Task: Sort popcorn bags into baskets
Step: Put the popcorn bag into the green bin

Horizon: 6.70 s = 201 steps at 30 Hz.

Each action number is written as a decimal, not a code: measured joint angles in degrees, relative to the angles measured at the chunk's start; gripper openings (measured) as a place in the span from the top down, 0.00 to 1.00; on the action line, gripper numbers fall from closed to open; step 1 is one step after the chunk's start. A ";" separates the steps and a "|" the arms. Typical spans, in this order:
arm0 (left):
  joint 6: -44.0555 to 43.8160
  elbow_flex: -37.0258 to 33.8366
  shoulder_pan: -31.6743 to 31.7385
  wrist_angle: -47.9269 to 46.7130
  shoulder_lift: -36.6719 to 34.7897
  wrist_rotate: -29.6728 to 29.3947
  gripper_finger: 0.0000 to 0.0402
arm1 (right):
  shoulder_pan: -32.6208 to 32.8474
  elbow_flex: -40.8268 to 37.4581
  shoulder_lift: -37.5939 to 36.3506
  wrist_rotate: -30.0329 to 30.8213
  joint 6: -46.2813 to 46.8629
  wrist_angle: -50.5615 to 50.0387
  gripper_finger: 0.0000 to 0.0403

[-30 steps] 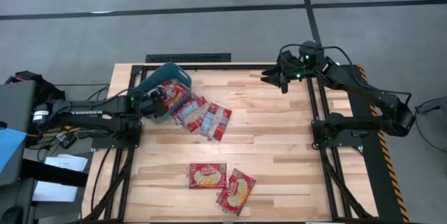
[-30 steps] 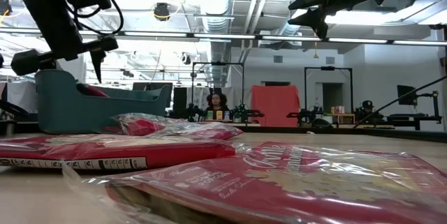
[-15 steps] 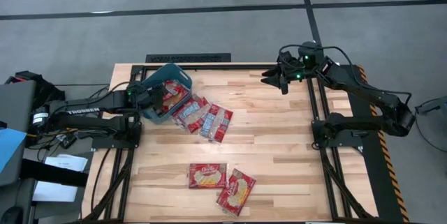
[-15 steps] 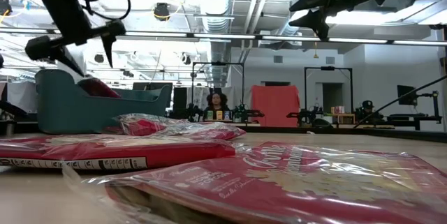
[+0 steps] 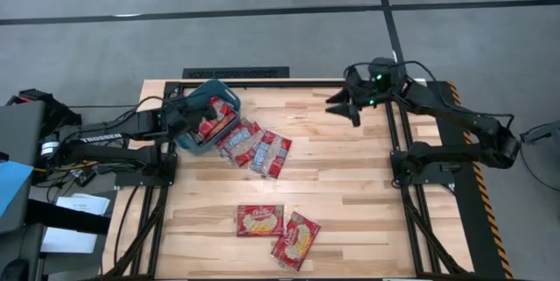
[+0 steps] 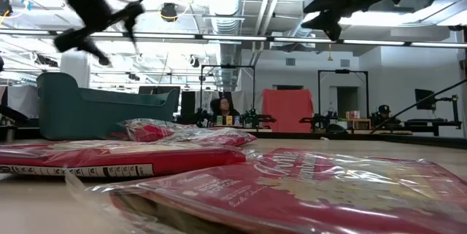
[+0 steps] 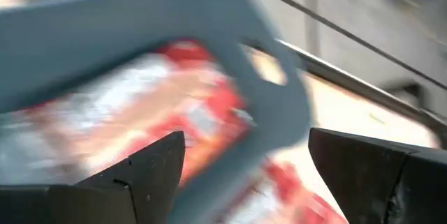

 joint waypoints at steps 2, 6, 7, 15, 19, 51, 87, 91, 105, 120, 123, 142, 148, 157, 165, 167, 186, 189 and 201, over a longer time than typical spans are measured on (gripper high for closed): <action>6.81 0.00 -0.04 8.48 0.00 3.51 0.27 | 2.63 0.00 1.85 2.41 -1.30 -1.66 0.45; 17.22 0.04 -1.52 25.79 1.71 11.23 0.27 | 6.08 -0.02 5.70 3.74 -1.47 -1.31 0.46; 18.91 0.04 -2.42 28.96 2.63 12.92 0.27 | 6.78 0.00 7.01 4.34 -1.50 -0.92 0.47; 21.29 0.04 -11.08 38.88 13.44 15.98 0.27 | 10.00 0.00 22.67 8.34 -9.99 8.70 0.46; 18.39 0.04 -12.94 39.57 16.83 15.66 0.27 | 8.75 0.02 30.61 4.50 -8.02 16.85 0.43; 15.97 0.01 -16.28 38.93 18.84 12.50 0.27 | 15.15 17.18 54.12 10.78 -5.50 10.42 0.37; 12.72 -0.04 -19.74 26.01 19.35 11.24 0.27 | 20.53 17.11 38.87 14.44 2.42 -0.94 0.99; 17.70 -0.04 -18.75 26.54 21.30 11.04 0.27 | 20.95 17.16 37.10 14.44 2.42 -0.98 0.99; 35.24 -3.40 -13.32 52.48 37.87 21.42 0.27 | 25.61 17.16 36.92 14.94 1.06 -2.16 0.99; 39.02 -2.67 -11.58 74.40 50.70 40.15 0.44 | 27.12 17.09 36.85 15.62 -1.42 -4.65 0.99; 37.67 -2.73 -11.50 74.02 51.20 39.75 0.59 | 27.08 17.09 36.85 15.74 -1.41 -4.76 0.99; 23.63 -2.30 -11.58 74.99 49.18 42.27 0.99 | 17.55 17.21 32.29 -0.34 -4.85 -8.31 0.87; 17.68 1.20 -11.54 72.94 44.69 45.78 0.99 | 10.82 17.20 25.86 -0.70 -8.49 -13.65 0.86; 30.09 25.76 -8.69 17.09 34.93 49.41 1.00 | 1.93 17.19 18.76 -0.44 -12.65 -18.28 0.86; 45.57 44.34 1.77 -20.68 34.02 47.24 1.00 | -1.48 17.17 17.40 -0.65 -14.96 -18.76 0.86; 49.31 46.14 5.77 -26.45 34.12 48.27 1.00 | -1.55 17.16 17.51 -0.65 -15.89 -19.08 0.86; 84.14 46.26 38.07 -44.71 37.91 52.49 1.00 | -1.03 17.16 17.51 -0.35 -19.29 -22.73 0.86; 90.53 46.27 39.39 -47.13 41.48 52.80 1.00 | -1.03 17.16 17.51 1.68 -18.21 -22.14 0.86; 102.58 46.23 41.96 -49.11 53.44 50.23 0.99 | -1.09 17.16 17.52 7.05 -17.21 -20.90 0.86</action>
